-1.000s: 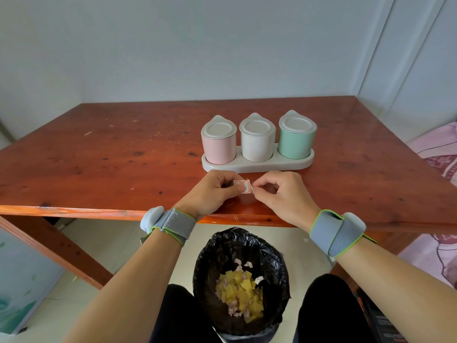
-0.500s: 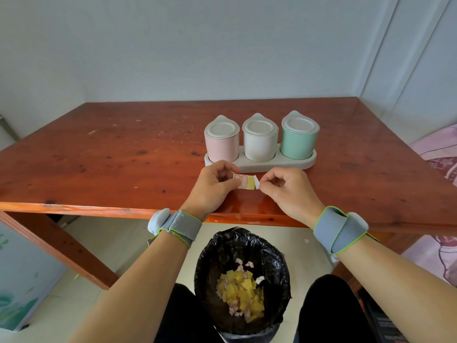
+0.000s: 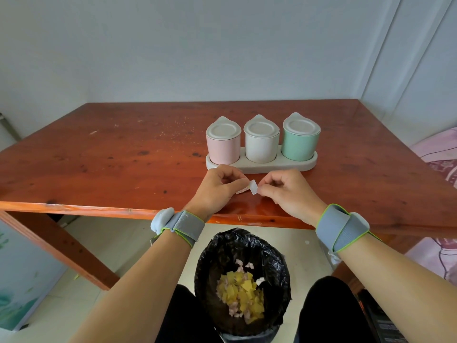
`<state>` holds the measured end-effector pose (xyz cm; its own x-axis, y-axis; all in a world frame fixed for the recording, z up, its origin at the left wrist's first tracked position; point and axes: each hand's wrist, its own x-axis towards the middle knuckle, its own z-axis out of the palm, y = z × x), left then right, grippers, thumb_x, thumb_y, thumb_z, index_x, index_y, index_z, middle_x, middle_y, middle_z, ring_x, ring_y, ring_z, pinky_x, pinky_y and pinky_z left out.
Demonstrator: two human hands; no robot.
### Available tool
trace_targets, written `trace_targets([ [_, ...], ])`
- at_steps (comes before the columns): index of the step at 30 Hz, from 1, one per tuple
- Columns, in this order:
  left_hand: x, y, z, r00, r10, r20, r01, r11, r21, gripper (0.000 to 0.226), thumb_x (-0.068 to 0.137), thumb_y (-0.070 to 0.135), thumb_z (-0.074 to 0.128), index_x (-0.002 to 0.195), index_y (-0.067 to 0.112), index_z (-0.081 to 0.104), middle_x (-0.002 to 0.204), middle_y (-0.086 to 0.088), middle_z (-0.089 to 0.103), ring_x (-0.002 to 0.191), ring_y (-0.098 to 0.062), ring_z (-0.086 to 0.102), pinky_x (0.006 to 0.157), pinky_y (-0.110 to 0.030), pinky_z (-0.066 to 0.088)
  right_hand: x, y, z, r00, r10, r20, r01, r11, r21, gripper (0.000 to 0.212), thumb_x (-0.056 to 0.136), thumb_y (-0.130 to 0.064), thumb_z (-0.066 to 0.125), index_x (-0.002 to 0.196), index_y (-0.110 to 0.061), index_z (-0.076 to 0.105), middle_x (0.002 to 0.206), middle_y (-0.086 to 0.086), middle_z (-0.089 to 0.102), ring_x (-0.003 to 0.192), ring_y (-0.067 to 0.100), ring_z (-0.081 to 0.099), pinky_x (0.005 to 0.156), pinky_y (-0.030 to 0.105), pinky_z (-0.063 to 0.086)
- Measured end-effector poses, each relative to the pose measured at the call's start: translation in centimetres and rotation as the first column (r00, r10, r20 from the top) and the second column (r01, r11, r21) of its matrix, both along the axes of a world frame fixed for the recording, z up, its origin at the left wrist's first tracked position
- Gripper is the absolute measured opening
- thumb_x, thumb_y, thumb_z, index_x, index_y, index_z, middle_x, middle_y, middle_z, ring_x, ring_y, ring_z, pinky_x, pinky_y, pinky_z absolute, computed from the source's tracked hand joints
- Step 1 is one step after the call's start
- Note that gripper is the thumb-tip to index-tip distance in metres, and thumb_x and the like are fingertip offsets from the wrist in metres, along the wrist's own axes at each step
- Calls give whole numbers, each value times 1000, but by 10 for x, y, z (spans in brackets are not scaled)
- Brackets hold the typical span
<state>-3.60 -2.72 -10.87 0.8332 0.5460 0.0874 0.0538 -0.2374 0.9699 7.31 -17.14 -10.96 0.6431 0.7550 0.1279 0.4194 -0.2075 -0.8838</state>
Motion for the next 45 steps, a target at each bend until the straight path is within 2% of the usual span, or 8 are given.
trace_targets([
  [7, 1, 1, 2, 997, -38, -68, 40, 999, 31, 9, 82, 11, 66, 73, 11, 64, 111, -6, 65, 85, -11, 58, 80, -23, 44, -1, -1, 0, 1000, 25, -3, -25, 1000, 6, 8, 79, -20, 72, 71, -16, 72, 52, -9, 52, 51, 12, 40, 57, 29, 36],
  [16, 1, 3, 8, 995, -33, -95, 29, 998, -47, 18, 89, 8, 56, 95, -4, 68, 85, -4, 65, 71, -2, 58, 67, -9, 46, -5, -3, -2, 994, -63, 85, 53, 992, 118, 5, 80, -14, 72, 79, -19, 73, 61, -12, 60, 52, 6, 46, 58, 24, 43],
  [21, -1, 2, 13, 997, -6, -71, -4, 991, -137, 28, 88, 11, 56, 101, -11, 66, 93, -13, 64, 76, -8, 54, 69, -16, 43, -17, 0, -14, 726, -280, 628, 116, 950, 290, 5, 76, -25, 70, 80, -24, 69, 74, -12, 63, 53, 11, 53, 50, 35, 50],
  [31, -9, 10, 20, 994, -66, -86, 45, 975, -219, 19, 88, 11, 54, 97, 1, 68, 97, -11, 66, 97, -18, 57, 95, -35, 42, -21, 11, -8, 546, -341, 766, 5, 915, 404, 9, 83, -20, 69, 74, -20, 71, 72, -4, 63, 48, 15, 52, 42, 30, 43],
  [35, -15, 22, 23, 996, -59, -71, 38, 962, -270, 12, 88, 17, 57, 84, 12, 67, 96, -9, 66, 93, -18, 59, 83, -31, 46, -20, 18, -4, 612, -338, 715, 42, 917, 397, 7, 83, -22, 71, 76, -21, 70, 75, -5, 62, 49, 19, 52, 44, 32, 44],
  [38, -17, 32, 26, 995, 96, -28, -99, 964, -249, 9, 88, 13, 58, 80, 16, 60, 88, -8, 69, 84, -19, 62, 68, -25, 47, -15, 29, 4, 805, -257, 535, 104, 949, 299, 6, 82, -23, 72, 77, -23, 68, 76, -9, 62, 56, 13, 51, 56, 37, 49],
  [41, -18, 46, 29, 967, 252, 24, -251, 967, -38, 15, 81, 4, 62, 86, 18, 57, 77, -11, 64, 69, -19, 58, 59, -24, 46, -11, 45, 18, 977, -124, 171, 95, 981, 169, 10, 85, -23, 69, 77, -27, 64, 78, -10, 63, 61, 14, 54, 67, 35, 50],
  [45, -15, 63, 36, 969, 247, 7, -230, 891, 391, 51, 79, 10, 60, 125, 28, 47, 81, -7, 58, 70, -19, 53, 72, -36, 49, -11, 66, 25, 994, -85, -69, 95, 984, 153, 8, 89, -21, 66, 82, -19, 63, 80, -1, 59, 60, 13, 59, 64, 25, 48],
])
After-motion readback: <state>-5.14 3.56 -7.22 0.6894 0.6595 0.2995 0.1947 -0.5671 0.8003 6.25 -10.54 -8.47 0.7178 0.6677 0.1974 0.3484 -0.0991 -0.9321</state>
